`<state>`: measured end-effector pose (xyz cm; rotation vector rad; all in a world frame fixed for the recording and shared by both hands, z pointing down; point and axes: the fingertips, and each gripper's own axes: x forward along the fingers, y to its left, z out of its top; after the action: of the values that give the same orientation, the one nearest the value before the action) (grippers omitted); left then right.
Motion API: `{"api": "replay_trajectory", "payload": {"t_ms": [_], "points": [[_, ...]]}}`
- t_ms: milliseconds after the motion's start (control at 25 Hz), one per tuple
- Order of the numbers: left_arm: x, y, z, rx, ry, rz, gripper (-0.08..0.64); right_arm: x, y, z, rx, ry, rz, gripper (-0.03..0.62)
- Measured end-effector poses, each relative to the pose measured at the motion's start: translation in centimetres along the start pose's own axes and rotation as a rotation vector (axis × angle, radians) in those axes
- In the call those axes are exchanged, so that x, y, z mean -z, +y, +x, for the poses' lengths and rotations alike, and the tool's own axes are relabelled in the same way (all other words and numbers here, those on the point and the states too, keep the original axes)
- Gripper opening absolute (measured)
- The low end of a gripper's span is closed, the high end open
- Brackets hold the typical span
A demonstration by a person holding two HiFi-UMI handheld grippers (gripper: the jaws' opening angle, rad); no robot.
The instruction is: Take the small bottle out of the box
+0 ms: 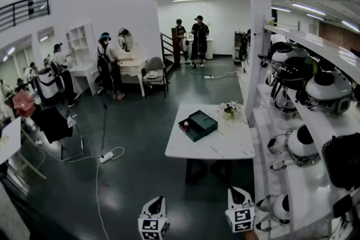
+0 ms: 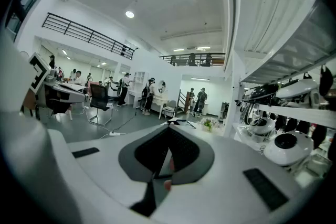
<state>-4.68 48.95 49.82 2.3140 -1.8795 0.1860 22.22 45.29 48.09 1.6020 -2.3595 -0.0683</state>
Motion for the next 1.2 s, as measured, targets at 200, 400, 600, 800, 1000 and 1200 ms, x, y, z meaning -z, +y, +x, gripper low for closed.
{"api": "replay_trajectory", "payload": {"t_ms": [200,400,600,800,1000,1200], "points": [[0.6,-1.0,0.9,0.020,0.010,0.029,0.018,0.5,-0.9,0.1,-0.005,0.006,0.002,0.020],[0.6,-1.6,1.4,0.012,0.010,0.032,0.018,0.9,-1.8,0.4,-0.022,0.002,0.013,0.020],[0.3,-2.7,1.8,-0.004,0.009,0.030,0.018,1.2,-2.2,0.9,-0.061,-0.002,0.008,0.020],[0.6,-3.9,2.5,-0.013,0.011,0.024,0.018,1.8,-2.9,1.7,-0.087,0.001,-0.001,0.020],[1.0,-3.9,4.0,-0.025,0.018,0.022,0.018,2.5,-3.8,3.3,-0.087,0.000,0.009,0.020],[2.0,-2.7,6.3,-0.031,0.033,0.011,0.018,3.3,-4.2,6.3,-0.089,0.013,0.019,0.020]]}}
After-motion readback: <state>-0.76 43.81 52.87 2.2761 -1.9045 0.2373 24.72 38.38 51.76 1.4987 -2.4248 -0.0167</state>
